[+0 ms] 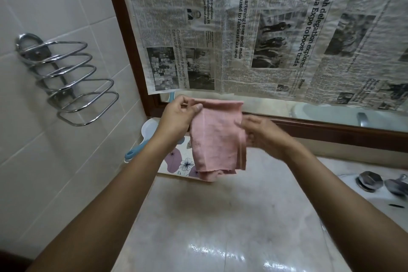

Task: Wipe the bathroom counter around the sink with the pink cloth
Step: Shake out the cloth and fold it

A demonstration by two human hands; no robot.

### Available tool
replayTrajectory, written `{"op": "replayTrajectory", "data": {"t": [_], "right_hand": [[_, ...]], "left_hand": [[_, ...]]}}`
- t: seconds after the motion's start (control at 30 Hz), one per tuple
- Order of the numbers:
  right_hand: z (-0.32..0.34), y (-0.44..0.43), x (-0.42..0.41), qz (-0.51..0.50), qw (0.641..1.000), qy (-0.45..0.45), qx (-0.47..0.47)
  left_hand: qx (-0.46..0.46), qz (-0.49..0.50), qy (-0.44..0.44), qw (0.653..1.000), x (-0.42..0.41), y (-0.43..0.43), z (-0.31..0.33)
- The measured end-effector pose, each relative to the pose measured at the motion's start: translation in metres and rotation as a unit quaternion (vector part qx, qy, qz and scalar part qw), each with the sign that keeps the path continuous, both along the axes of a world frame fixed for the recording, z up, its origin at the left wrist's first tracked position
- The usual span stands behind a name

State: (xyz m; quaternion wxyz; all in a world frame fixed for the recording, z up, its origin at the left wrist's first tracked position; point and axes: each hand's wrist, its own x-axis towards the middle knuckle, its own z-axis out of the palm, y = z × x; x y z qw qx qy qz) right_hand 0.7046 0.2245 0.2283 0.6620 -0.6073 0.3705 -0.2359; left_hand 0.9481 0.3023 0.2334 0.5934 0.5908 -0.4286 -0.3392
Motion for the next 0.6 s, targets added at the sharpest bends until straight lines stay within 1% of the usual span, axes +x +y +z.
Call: {"op": "replayTrajectory", "data": {"t": [0.03,0.07,0.1,0.17,0.2,0.23,0.27,0.3,0.37,0.47,0.53,0.6], "right_hand": [[-0.010,0.005,0.001,0.005,0.999,0.032,0.007],[-0.020,0.011,0.002,-0.001,0.999,0.053,0.008],[-0.028,0.015,0.003,-0.024,0.997,0.070,0.011],[-0.047,0.020,0.004,-0.086,0.991,0.106,0.014],[-0.057,0.021,0.002,-0.103,0.985,0.140,-0.005],[-0.067,0.023,0.000,-0.111,0.977,0.181,-0.028],[-0.075,0.025,-0.003,-0.115,0.968,0.217,-0.044],[-0.082,0.027,-0.007,-0.112,0.963,0.240,-0.056],[-0.090,0.029,-0.011,-0.105,0.965,0.232,-0.060],[-0.086,0.031,-0.011,-0.106,0.967,0.208,-0.106],[-0.083,0.031,-0.010,-0.119,0.962,0.204,-0.139],[-0.084,0.034,-0.010,-0.097,0.958,0.219,-0.156]], "left_hand": [[0.013,0.011,0.016,1.000,0.002,0.000,-0.004],[0.048,0.007,0.032,0.998,0.002,0.002,-0.013],[0.108,-0.020,0.044,0.993,0.001,0.007,-0.028],[0.243,-0.101,0.089,0.961,-0.007,0.027,-0.067],[0.277,-0.121,0.118,0.946,-0.013,0.038,-0.088],[0.288,-0.116,0.139,0.940,-0.017,0.047,-0.105],[0.287,-0.095,0.145,0.942,-0.020,0.051,-0.119],[0.277,-0.073,0.133,0.949,-0.023,0.053,-0.127],[0.246,-0.045,0.095,0.964,-0.025,0.052,-0.128],[0.206,-0.073,0.024,0.976,-0.017,0.049,-0.116],[0.193,-0.097,-0.037,0.976,-0.011,0.051,-0.109],[0.193,-0.091,-0.114,0.970,-0.011,0.052,-0.103]]}}
